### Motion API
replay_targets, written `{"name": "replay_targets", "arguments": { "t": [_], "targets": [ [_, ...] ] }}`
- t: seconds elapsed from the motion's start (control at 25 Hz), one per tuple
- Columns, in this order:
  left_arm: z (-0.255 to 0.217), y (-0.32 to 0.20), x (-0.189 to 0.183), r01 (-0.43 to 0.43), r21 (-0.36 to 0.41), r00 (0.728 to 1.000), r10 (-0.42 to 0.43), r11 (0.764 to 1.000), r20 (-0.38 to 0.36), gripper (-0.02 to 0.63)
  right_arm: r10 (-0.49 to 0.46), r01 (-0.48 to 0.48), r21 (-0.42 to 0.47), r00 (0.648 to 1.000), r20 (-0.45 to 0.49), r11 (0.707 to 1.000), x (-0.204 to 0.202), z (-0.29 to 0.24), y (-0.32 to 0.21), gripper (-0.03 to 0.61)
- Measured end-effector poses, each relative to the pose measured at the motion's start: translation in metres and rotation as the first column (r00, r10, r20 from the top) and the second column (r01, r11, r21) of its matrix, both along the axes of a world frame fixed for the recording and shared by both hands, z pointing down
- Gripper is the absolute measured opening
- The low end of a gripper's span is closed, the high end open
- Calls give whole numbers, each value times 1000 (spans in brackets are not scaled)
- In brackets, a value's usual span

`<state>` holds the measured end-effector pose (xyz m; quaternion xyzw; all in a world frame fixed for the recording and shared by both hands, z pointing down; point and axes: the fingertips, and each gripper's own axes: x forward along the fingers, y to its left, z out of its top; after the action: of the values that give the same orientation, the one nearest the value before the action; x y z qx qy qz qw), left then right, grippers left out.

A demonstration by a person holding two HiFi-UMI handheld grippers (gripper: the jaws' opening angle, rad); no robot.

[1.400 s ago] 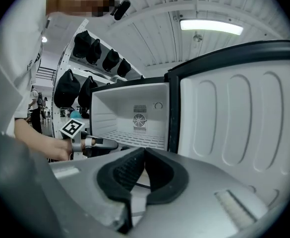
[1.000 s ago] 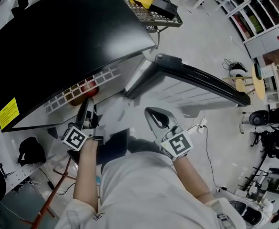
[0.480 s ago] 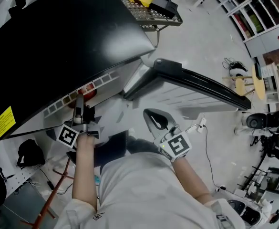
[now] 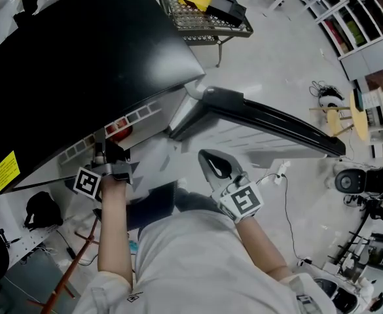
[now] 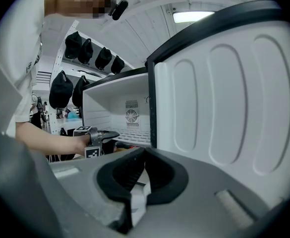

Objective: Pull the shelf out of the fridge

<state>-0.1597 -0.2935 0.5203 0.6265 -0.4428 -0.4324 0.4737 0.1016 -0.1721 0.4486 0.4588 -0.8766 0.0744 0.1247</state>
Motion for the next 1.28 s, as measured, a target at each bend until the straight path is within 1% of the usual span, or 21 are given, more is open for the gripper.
{"name": "replay_targets", "arguments": {
  "t": [0.08,0.16,0.28,0.44,0.64,1.28],
  "targets": [
    [-1,-2,-1,5,-6,1000,-5,1000,20,68,-2,2,-1,1000,9,1000,2,-1,-3,2],
    [-2,-4,-1,15,-11,1000,-15,1000,23,54,-13,13,-2,1000,20,1000,3,0,-5,2],
    [-3,-5,-2,40,-16,999,-40,999,-8,54,-39,39,-4,999,27,999,3,-1,-9,3],
    [-2,-3,-3,56,-22,998,-56,998,-27,46,-64,65,-10,998,27,998,3,-1,-15,2],
    [2,-1,-3,71,-39,993,-75,997,-96,32,-122,122,4,992,42,992,-3,0,-19,2],
    [4,20,0,128,-69,983,-136,989,-128,28,-221,220,22,973,66,975,-3,-4,-25,2]
  ]
}}
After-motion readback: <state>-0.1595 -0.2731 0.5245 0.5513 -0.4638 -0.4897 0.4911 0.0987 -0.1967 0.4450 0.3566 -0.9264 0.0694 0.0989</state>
